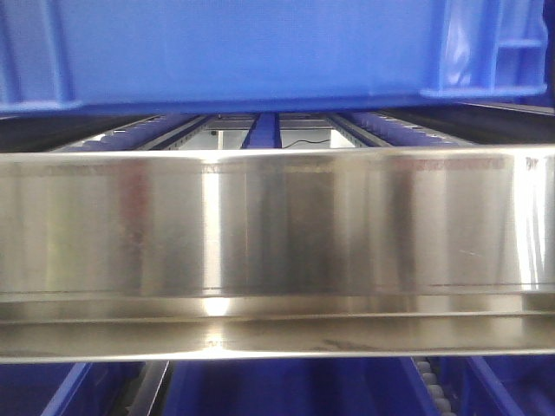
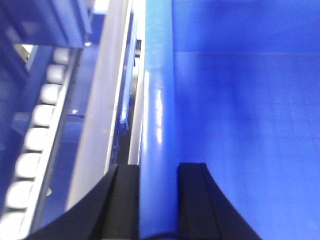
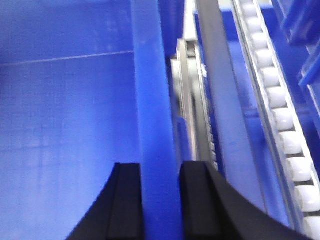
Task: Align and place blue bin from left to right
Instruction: 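Close both grippers on the blue bin's side walls, then lift the blue bin with both grippers and pull it off the shelf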
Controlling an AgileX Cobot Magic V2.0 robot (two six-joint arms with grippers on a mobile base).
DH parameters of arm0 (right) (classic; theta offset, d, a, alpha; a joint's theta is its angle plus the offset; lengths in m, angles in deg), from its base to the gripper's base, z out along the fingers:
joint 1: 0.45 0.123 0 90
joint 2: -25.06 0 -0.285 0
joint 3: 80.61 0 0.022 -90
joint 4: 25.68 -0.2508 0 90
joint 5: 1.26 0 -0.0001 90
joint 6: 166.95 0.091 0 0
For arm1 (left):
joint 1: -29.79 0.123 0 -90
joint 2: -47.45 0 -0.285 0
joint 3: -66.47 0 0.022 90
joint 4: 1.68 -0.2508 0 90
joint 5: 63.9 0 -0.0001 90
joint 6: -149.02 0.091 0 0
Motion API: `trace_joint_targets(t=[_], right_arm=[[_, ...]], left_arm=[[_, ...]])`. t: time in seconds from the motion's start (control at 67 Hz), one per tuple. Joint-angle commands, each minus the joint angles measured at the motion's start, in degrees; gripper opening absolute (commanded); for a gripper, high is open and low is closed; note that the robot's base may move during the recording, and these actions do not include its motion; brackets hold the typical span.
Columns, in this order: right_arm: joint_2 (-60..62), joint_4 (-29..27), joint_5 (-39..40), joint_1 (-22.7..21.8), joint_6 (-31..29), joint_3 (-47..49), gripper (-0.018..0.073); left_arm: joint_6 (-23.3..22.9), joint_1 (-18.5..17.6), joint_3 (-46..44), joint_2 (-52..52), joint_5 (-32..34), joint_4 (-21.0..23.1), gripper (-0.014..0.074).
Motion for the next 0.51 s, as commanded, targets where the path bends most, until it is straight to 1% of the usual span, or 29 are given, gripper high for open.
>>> trace_joint_targets(t=[0.0,0.075,0.134,0.194,0.418,0.493], right_arm=[[2.78,2.45,2.33,0.73,1.21,1.22,-0.0069],[3.45,3.26,2.33,1.46,3.13,0.52,-0.0071],[4.06,5.81,2.33,2.38,4.84,-0.31,-0.0072],[4.91,8.19,2.33,3.37,5.67,-1.42,-0.0081],[8.77,8.47,2.33,5.54,5.79,-7.17,-0.0081],[10.69,8.47,3.65,5.93,6.39,-10.23,-0.0081]], left_arm=[[-0.68,-0.35,-1.07,-2.44,1.54,-1.15,-0.0111],[-2.07,-0.35,-1.07,-2.95,1.54,-0.91,-0.0111],[-3.19,-0.94,-0.96,-3.36,1.54,-1.93,-0.0111],[-3.30,-1.72,-0.54,-4.18,1.54,-3.08,-0.0111],[-3.30,-6.14,0.36,-6.89,1.54,-4.33,-0.0111],[-3.83,-7.42,1.61,-7.75,1.54,-4.49,-0.0111]])
